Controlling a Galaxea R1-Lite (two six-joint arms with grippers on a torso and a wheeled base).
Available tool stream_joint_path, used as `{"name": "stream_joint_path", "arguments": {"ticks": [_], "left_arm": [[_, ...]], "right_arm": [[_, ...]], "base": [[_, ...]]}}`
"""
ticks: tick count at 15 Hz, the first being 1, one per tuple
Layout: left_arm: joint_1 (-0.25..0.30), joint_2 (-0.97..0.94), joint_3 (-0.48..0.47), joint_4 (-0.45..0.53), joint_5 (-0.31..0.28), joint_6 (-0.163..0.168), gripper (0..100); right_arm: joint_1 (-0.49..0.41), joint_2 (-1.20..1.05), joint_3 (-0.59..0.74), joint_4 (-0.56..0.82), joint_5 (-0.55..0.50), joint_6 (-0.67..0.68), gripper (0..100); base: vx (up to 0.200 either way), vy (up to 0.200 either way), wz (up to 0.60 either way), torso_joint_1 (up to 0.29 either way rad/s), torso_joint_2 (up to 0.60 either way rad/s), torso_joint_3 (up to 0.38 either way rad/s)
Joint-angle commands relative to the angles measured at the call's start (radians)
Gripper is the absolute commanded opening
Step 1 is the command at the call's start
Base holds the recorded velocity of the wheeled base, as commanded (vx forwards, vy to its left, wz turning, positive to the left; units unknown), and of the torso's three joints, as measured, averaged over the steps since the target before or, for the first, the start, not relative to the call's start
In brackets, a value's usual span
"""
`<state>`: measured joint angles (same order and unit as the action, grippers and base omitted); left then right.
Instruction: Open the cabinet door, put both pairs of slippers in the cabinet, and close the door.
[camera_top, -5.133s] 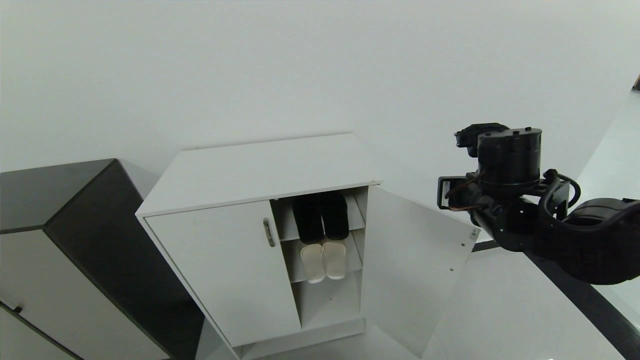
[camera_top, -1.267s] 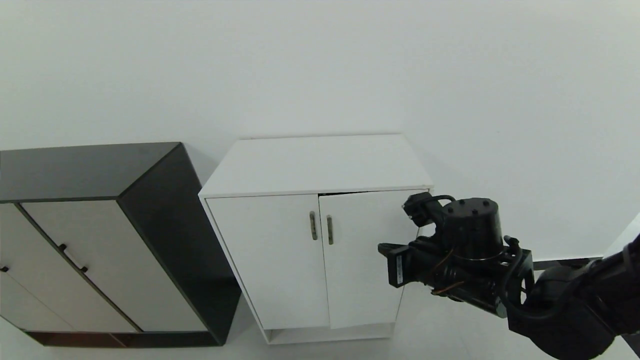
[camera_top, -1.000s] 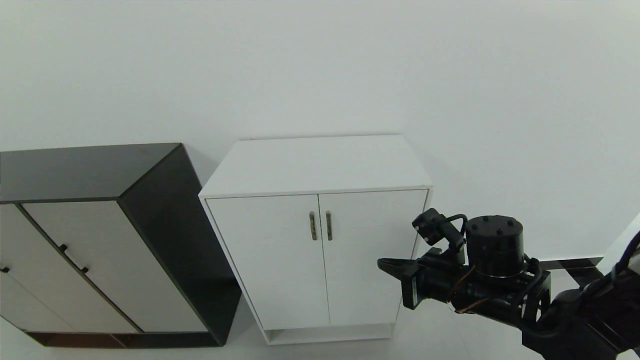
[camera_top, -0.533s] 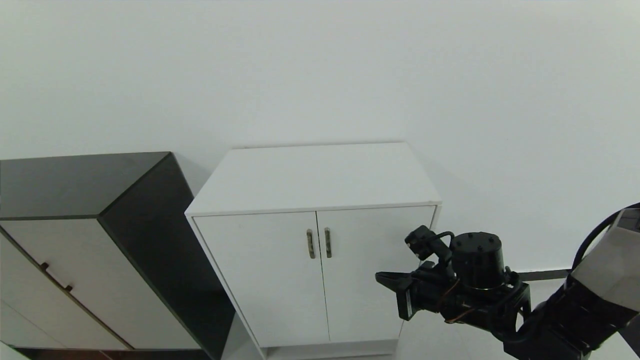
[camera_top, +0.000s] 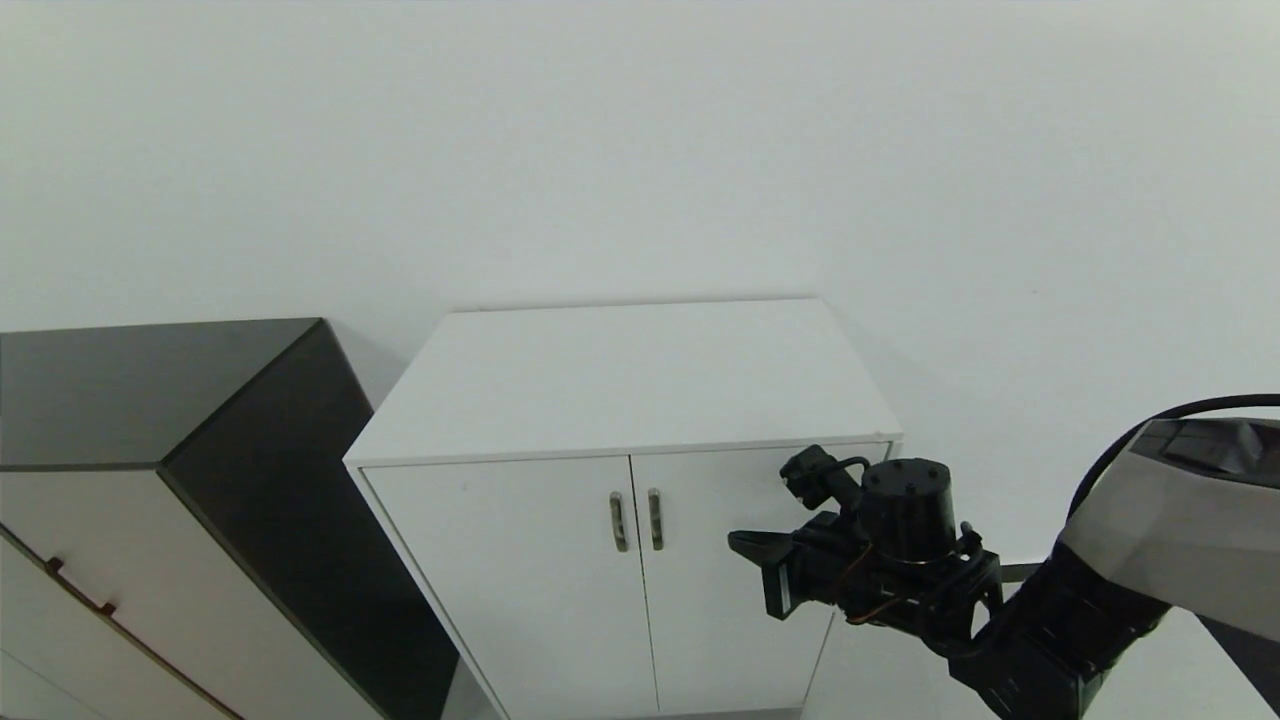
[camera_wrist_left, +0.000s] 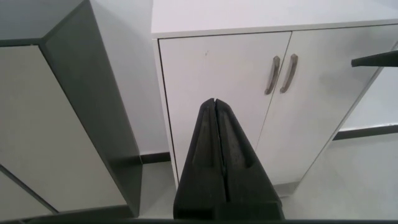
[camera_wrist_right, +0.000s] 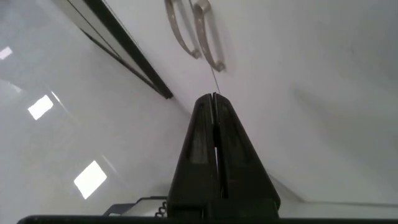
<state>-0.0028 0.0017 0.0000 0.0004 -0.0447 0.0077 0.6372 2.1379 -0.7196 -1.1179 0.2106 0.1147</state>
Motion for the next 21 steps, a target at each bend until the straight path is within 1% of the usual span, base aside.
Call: {"name": "stream_joint_path", "arguments": {"ticks": [1, 9, 16, 21], "left_arm": [[0.000, 0.000, 0.000, 0.000, 0.000, 0.000, 0], [0.000, 0.000, 0.000, 0.000, 0.000, 0.000, 0], [0.000, 0.000, 0.000, 0.001, 0.000, 0.000, 0], [0.000, 0.000, 0.000, 0.000, 0.000, 0.000, 0]], "right_arm": [[-0.005, 0.039, -0.027, 0.000, 0.000, 0.000, 0], [-0.048, 0.089, -0.078, -0.007, 0.003, 0.002, 0], [-0.056, 0.099, -0.113, -0.005, 0.003, 0.005, 0], [-0.079, 0.109, -0.139, -0.002, 0.003, 0.013, 0]], "base": [[0.000, 0.000, 0.00, 0.000, 0.00, 0.000], [0.000, 0.000, 0.00, 0.000, 0.00, 0.000], [0.000, 0.000, 0.00, 0.000, 0.00, 0.000], [0.000, 0.000, 0.00, 0.000, 0.00, 0.000]]}}
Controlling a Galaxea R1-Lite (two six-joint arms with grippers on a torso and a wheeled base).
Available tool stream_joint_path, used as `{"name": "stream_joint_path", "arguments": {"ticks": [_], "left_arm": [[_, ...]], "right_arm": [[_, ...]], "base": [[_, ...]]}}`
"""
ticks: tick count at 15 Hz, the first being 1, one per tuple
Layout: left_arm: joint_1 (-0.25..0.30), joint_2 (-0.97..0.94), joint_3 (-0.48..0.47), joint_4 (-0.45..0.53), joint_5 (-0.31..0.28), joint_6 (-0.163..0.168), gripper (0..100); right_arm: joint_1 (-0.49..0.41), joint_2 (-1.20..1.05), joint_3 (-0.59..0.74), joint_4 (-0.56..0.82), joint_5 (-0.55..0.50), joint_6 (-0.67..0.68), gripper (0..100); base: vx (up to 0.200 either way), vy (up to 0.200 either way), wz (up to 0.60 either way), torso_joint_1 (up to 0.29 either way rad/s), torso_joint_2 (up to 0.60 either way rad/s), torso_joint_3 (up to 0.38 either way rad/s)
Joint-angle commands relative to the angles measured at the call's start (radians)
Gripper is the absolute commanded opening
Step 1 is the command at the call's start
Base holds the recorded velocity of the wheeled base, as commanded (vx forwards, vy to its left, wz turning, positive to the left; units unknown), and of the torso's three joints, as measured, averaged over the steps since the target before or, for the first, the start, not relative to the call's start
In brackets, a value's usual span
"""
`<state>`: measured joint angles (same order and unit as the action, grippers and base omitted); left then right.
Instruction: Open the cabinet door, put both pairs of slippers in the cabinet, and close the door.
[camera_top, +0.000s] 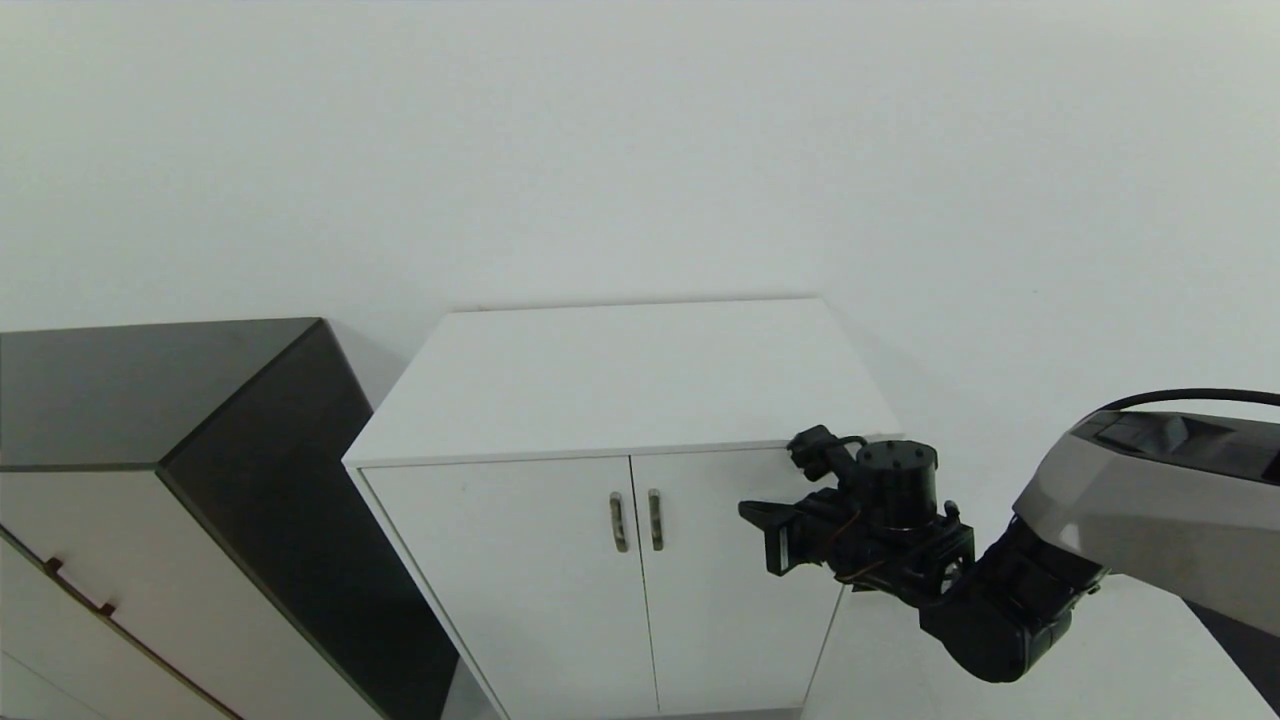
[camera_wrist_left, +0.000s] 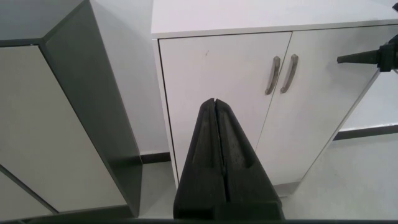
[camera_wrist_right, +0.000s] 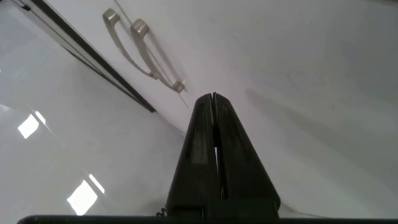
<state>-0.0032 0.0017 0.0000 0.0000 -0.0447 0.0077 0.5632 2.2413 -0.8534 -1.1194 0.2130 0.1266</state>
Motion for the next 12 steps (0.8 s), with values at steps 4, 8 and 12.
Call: {"name": "stream_joint_path", "arguments": {"ticks": [4, 8, 12], "left_arm": [[0.000, 0.000, 0.000, 0.002, 0.000, 0.000, 0], [0.000, 0.000, 0.000, 0.000, 0.000, 0.000, 0], [0.000, 0.000, 0.000, 0.002, 0.000, 0.000, 0]], "right_arm": [[-0.016, 0.027, -0.038, 0.001, 0.000, 0.002, 0], [-0.023, 0.035, -0.056, 0.000, 0.000, 0.002, 0], [-0.034, 0.037, -0.065, 0.001, 0.000, 0.002, 0]], "base": [[0.000, 0.000, 0.00, 0.000, 0.00, 0.000], [0.000, 0.000, 0.00, 0.000, 0.00, 0.000], [0.000, 0.000, 0.00, 0.000, 0.00, 0.000]]}}
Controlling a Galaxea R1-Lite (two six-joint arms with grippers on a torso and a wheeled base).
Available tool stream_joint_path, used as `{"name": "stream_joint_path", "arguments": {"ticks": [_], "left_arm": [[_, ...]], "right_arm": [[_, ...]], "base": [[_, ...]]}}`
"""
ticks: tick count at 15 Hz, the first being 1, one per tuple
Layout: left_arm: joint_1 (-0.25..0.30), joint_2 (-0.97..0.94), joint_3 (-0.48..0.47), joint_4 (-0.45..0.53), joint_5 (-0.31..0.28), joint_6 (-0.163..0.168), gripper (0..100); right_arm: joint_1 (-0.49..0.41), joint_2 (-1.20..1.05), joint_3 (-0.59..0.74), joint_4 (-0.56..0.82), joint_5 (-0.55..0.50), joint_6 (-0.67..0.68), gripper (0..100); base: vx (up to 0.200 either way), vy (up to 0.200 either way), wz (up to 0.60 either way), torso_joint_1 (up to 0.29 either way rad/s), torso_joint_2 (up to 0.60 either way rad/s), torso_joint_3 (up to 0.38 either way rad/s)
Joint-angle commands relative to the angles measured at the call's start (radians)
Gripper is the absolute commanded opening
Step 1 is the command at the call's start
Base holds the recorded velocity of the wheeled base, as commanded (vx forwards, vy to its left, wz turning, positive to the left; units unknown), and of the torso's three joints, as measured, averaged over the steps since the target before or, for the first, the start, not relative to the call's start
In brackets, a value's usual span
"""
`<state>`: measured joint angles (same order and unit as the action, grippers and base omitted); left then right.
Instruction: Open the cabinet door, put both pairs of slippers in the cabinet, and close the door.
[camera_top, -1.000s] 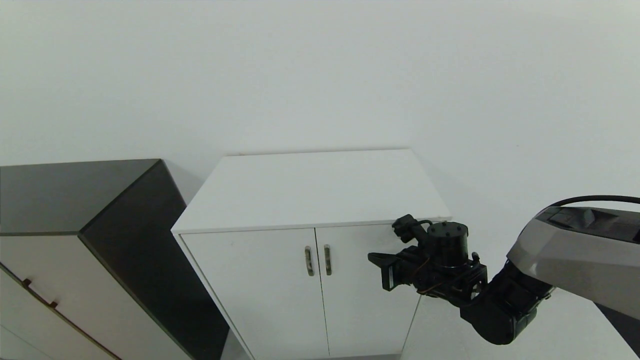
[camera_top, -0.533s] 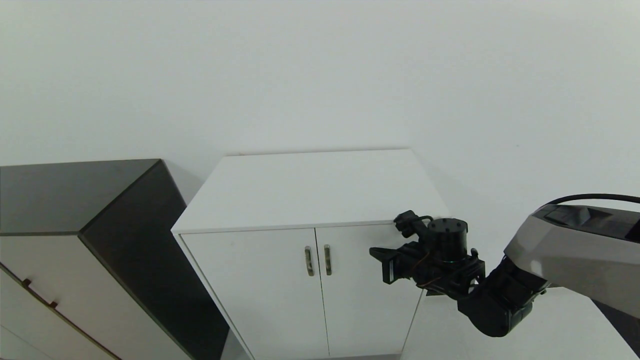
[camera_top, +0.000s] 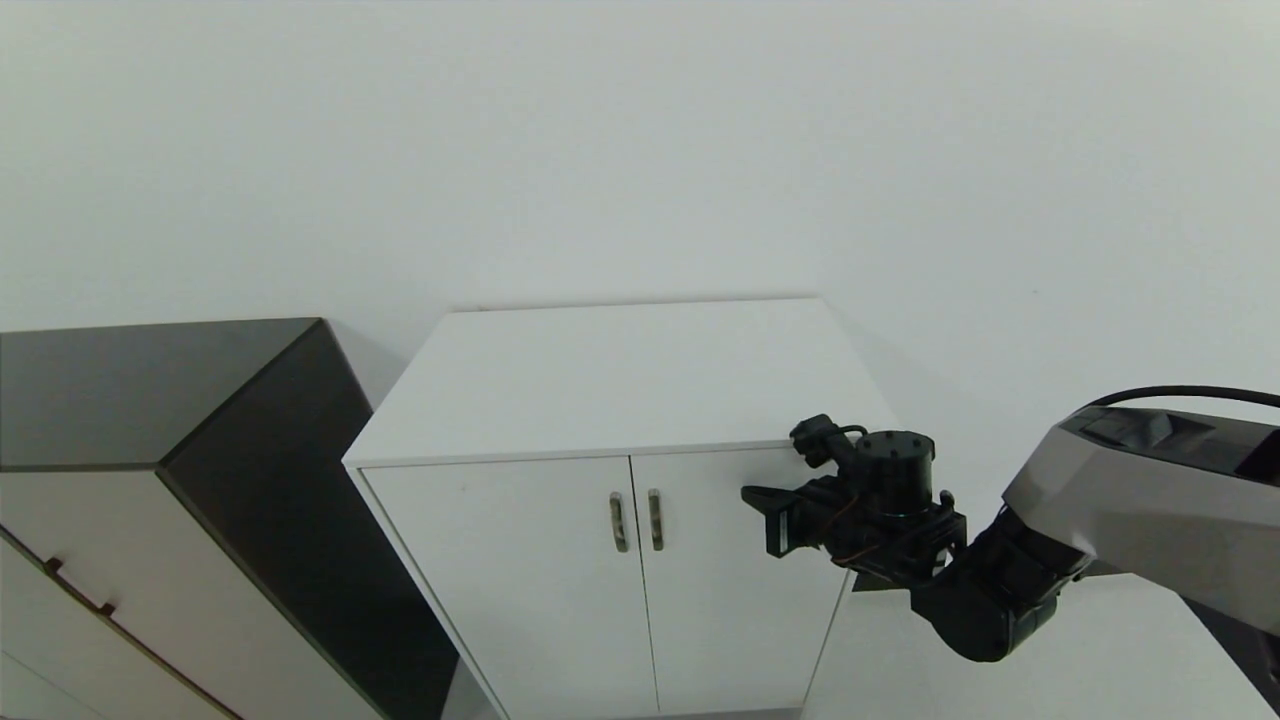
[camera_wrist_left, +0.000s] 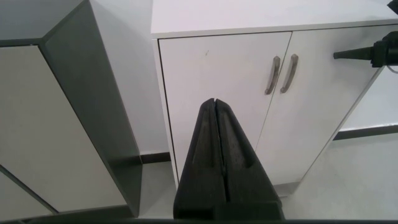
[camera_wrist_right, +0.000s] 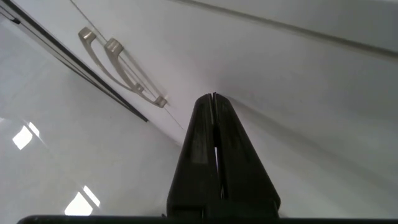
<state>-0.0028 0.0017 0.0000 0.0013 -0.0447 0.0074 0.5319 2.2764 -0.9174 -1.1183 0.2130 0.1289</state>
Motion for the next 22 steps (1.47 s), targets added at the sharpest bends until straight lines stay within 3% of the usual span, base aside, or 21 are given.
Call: {"name": "stream_joint_path", "arguments": {"ticks": [1, 10, 15, 18, 20, 22], "left_arm": [[0.000, 0.000, 0.000, 0.000, 0.000, 0.000, 0], [0.000, 0.000, 0.000, -0.001, 0.000, 0.000, 0], [0.000, 0.000, 0.000, -0.001, 0.000, 0.000, 0], [0.000, 0.000, 0.000, -0.001, 0.000, 0.002, 0], [0.000, 0.000, 0.000, -0.001, 0.000, 0.000, 0], [0.000, 0.000, 0.000, 0.000, 0.000, 0.000, 0]], "right_arm": [[-0.009, 0.003, -0.008, 0.000, 0.000, 0.000, 0], [-0.013, -0.017, 0.022, -0.006, -0.003, 0.000, 0], [0.008, -0.291, 0.256, -0.026, -0.006, -0.002, 0], [-0.029, -0.465, 0.430, -0.025, -0.152, -0.006, 0], [-0.105, -0.604, 0.615, -0.025, -0.284, -0.008, 0], [-0.202, -0.722, 0.755, -0.023, -0.300, -0.009, 0]], "base": [[0.000, 0.000, 0.00, 0.000, 0.00, 0.000], [0.000, 0.000, 0.00, 0.000, 0.00, 0.000], [0.000, 0.000, 0.00, 0.000, 0.00, 0.000], [0.000, 0.000, 0.00, 0.000, 0.00, 0.000], [0.000, 0.000, 0.00, 0.000, 0.00, 0.000], [0.000, 0.000, 0.00, 0.000, 0.00, 0.000]]}}
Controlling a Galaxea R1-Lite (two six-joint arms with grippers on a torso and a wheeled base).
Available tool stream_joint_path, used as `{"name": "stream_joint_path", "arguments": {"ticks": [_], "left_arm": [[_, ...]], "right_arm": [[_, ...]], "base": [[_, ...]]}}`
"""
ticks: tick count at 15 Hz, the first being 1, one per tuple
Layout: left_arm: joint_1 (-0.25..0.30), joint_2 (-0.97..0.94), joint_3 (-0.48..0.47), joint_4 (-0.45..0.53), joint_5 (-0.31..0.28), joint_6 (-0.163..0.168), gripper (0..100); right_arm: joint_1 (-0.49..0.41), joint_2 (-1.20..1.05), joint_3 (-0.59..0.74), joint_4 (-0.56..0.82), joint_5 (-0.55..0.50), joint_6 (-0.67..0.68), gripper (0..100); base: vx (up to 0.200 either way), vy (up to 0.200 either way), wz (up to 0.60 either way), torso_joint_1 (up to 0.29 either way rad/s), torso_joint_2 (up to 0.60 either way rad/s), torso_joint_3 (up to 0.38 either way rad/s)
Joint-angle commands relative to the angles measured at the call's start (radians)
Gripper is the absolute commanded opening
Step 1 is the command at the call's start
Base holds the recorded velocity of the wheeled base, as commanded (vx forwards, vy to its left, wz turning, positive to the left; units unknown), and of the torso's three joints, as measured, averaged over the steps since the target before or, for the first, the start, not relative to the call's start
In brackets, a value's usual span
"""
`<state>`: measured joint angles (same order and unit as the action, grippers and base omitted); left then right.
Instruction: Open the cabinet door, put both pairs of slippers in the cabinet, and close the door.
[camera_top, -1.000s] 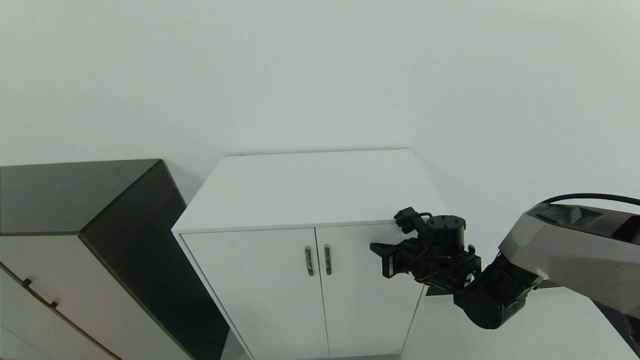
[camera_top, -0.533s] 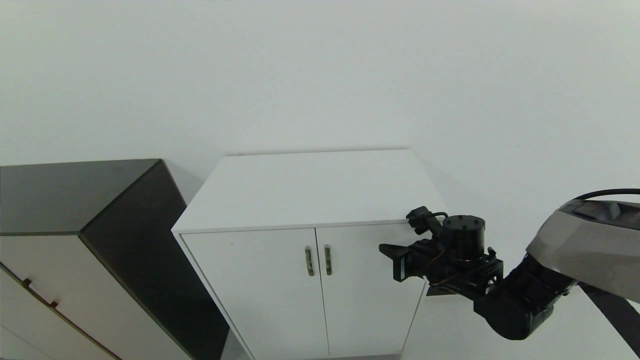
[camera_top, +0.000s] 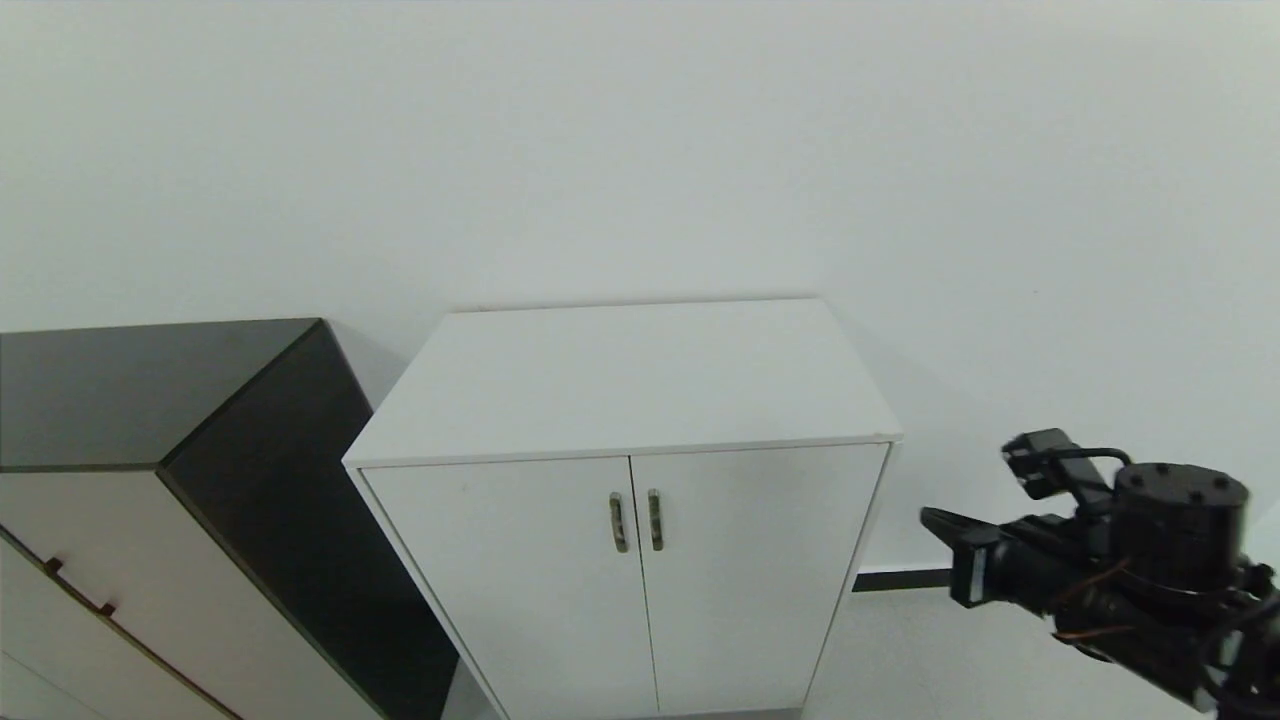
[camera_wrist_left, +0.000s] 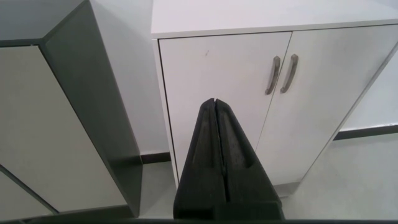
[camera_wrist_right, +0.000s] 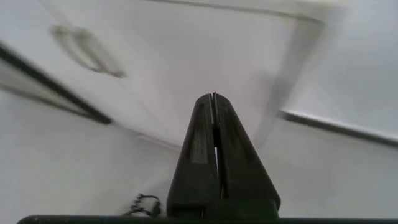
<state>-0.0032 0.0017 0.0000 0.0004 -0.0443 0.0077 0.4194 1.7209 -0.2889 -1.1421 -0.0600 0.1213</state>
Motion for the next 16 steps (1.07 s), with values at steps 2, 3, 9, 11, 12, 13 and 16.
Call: {"name": "stream_joint_path", "arguments": {"ticks": [2, 3, 9, 11, 12, 13, 16], "left_arm": [[0.000, 0.000, 0.000, 0.000, 0.000, 0.000, 0], [0.000, 0.000, 0.000, 0.000, 0.000, 0.000, 0], [0.000, 0.000, 0.000, 0.000, 0.000, -0.005, 0], [0.000, 0.000, 0.000, 0.000, 0.000, -0.005, 0], [0.000, 0.000, 0.000, 0.000, 0.000, -0.005, 0], [0.000, 0.000, 0.000, 0.001, 0.000, -0.006, 0], [0.000, 0.000, 0.000, 0.000, 0.001, -0.008, 0]], "right_arm": [[-0.179, -0.282, 0.248, 0.002, -0.029, -0.003, 0], [-0.208, -0.340, 0.289, 0.012, -0.031, -0.002, 0], [-0.246, -1.038, 0.251, 0.771, -0.044, -0.003, 0], [-0.244, -1.288, 0.209, 1.064, -0.037, -0.003, 0], [-0.244, -1.363, 0.191, 1.164, -0.037, -0.003, 0], [-0.244, -1.500, 0.152, 1.331, -0.035, -0.003, 0], [-0.244, -1.621, 0.146, 1.378, -0.029, 0.000, 0]], "base": [[0.000, 0.000, 0.00, 0.000, 0.00, 0.000], [0.000, 0.000, 0.00, 0.000, 0.00, 0.000], [0.000, 0.000, 0.00, 0.000, 0.00, 0.000], [0.000, 0.000, 0.00, 0.000, 0.00, 0.000], [0.000, 0.000, 0.00, 0.000, 0.00, 0.000], [0.000, 0.000, 0.00, 0.000, 0.00, 0.000], [0.000, 0.000, 0.00, 0.000, 0.00, 0.000]]}}
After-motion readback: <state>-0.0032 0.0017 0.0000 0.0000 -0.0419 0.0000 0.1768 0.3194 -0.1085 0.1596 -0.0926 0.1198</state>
